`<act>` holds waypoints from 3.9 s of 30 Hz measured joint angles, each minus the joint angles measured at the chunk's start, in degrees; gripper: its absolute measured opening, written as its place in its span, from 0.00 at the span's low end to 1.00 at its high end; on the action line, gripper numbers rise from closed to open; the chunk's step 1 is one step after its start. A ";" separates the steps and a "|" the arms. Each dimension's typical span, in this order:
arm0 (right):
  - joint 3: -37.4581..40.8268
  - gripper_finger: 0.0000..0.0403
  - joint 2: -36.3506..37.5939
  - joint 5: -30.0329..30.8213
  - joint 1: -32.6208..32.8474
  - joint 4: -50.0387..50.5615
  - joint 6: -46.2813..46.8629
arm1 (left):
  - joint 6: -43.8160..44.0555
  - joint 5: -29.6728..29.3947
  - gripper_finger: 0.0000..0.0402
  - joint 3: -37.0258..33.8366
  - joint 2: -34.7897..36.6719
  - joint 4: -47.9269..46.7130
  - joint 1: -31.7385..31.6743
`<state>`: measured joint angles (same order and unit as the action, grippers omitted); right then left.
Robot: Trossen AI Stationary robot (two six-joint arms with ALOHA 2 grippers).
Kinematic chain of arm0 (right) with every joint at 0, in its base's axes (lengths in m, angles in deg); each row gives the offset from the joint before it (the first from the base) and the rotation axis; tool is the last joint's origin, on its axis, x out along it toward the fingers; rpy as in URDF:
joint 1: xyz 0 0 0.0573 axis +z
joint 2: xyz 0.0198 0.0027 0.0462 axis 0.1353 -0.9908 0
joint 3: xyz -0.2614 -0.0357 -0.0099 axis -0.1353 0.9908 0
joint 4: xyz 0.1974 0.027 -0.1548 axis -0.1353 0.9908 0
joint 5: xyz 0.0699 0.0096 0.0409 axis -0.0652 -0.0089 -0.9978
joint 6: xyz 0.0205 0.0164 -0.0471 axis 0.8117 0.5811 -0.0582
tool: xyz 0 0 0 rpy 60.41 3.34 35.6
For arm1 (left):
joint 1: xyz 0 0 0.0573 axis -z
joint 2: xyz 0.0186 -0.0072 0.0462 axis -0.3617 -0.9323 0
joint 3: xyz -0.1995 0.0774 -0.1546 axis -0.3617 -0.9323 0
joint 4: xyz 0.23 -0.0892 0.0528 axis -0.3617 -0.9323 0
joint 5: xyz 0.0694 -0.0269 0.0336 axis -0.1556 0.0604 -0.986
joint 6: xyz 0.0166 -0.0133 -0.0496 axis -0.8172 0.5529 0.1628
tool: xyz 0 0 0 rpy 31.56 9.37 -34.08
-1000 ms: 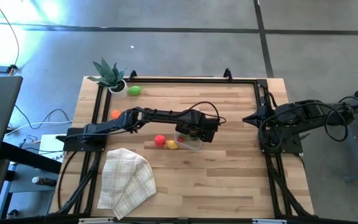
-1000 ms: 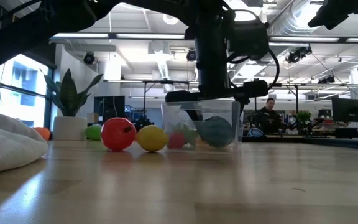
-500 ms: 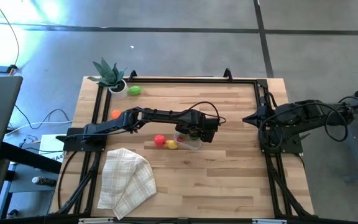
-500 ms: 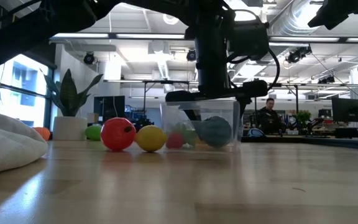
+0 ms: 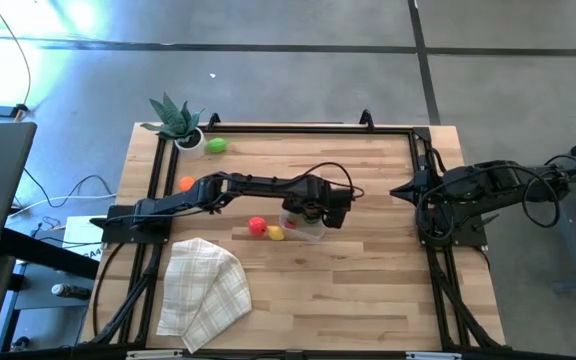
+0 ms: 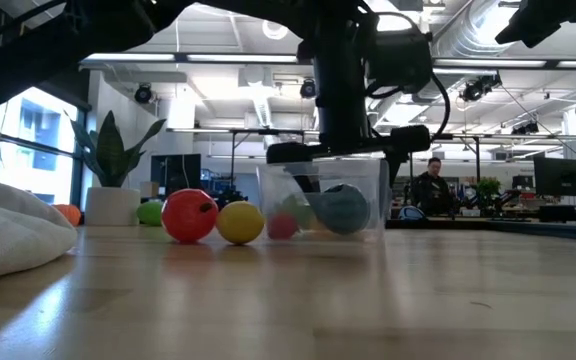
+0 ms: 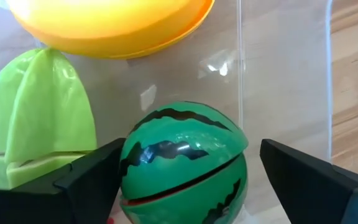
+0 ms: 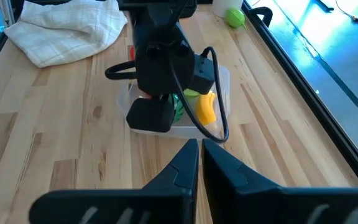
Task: Pick and placing Produce into tupperware
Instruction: Put the watermelon into the transparent bin
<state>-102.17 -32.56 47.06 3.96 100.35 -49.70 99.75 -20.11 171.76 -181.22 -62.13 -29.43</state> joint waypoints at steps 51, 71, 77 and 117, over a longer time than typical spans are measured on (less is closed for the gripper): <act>0.00 0.03 0.00 0.00 -0.01 0.00 0.00 | -4.62 -3.81 0.60 0.85 0.59 1.33 0.00; 0.00 0.03 0.00 0.00 0.01 0.00 0.00 | -7.68 -3.78 0.66 0.81 0.55 1.41 0.00; 0.00 0.03 0.00 0.01 -0.01 -0.02 0.00 | -10.30 -3.76 0.66 0.80 0.56 1.47 0.00; 0.00 0.03 0.00 0.00 -0.01 0.00 0.00 | -16.41 -4.19 0.66 0.74 0.85 1.19 -0.02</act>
<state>-102.17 -32.56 47.06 3.95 100.35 -49.70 83.34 -24.30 172.50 -180.37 -60.95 -29.45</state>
